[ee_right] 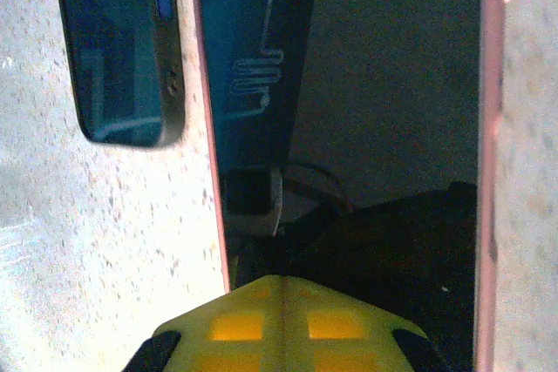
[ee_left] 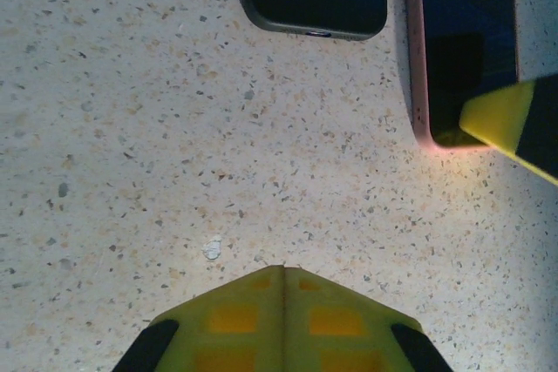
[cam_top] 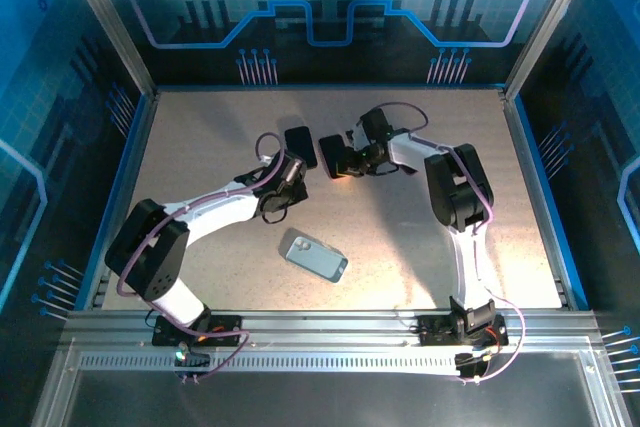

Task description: Put the phone into the phone case

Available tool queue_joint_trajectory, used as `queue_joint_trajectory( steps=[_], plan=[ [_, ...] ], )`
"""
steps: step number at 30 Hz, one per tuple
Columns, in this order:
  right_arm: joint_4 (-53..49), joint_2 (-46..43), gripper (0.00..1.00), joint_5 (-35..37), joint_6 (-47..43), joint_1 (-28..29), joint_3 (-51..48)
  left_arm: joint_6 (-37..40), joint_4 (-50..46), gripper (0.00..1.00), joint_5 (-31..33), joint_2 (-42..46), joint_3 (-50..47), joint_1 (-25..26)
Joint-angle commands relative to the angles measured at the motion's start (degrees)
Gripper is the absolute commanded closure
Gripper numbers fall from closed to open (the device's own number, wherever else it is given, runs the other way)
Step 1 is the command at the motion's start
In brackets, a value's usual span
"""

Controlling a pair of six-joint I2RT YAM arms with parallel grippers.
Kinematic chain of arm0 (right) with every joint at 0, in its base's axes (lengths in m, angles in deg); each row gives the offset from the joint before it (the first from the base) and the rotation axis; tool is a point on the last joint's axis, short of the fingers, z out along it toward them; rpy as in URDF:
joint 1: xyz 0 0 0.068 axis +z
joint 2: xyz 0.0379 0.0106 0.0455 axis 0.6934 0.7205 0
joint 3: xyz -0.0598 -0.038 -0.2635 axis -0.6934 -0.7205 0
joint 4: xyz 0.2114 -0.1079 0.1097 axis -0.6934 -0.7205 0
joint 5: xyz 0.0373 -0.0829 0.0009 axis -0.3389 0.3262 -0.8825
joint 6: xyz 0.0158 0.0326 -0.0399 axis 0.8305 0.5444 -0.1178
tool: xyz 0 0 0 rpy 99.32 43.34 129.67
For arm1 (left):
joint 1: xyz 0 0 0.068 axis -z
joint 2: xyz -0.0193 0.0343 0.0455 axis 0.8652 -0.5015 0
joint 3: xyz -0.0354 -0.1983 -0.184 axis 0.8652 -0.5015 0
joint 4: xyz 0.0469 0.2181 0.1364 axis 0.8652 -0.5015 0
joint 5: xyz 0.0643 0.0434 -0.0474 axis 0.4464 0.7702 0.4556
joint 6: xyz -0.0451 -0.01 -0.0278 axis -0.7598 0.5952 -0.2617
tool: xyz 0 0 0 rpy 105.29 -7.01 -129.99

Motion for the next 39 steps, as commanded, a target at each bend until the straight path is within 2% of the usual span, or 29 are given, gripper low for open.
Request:
queue_joint_trajectory(
  steps=[1, 12, 14, 18, 19, 22, 24, 30, 39],
  plan=[
    [-2.5, 5.3, 1.00, 3.2, -1.5, -0.4, 4.0, -0.2, -2.4, 1.00, 1.6, 2.4, -1.3, -0.5],
    [-3.9, 12.0, 1.00, 2.2, -0.6, -0.4, 13.7, -0.9, -3.7, 1.00, 2.6, 5.5, -3.7, -0.5],
    [-2.1, 10.4, 1.00, 1.3, -0.9, -0.4, 12.9, -1.0, -3.8, 1.00, 2.6, 5.9, -3.7, -0.5],
    [3.1, 0.3, 0.99, -0.4, -1.6, -0.8, 6.9, -0.6, -3.5, 1.00, 2.7, 7.4, -4.5, -0.5],
    [4.0, -2.5, 0.94, -0.8, -2.0, -1.2, 4.9, -0.4, -3.1, 1.00, 2.6, 8.0, -4.9, -0.4],
    [4.1, -8.8, 0.68, -1.7, -2.6, -3.4, 1.7, -0.2, -1.2, 1.00, 2.5, 9.9, -6.5, -0.4],
    [1.8, -10.7, 0.60, -3.1, -3.3, -5.8, 0.9, 0.2, 0.1, 1.00, 2.4, 11.0, -7.5, -0.4],
    [-3.4, -12.5, 0.51, 3.0, -6.0, -14.0, -2.8, 1.2, 0.8, 1.00, 1.9, 11.2, -8.0, 0.4],
    [-9.5, -8.0, 0.50, 13.4, -9.9, -21.0, 1.2, 2.6, 4.0, 1.00, 0.2, 7.3, -6.7, 4.2]
  ],
)
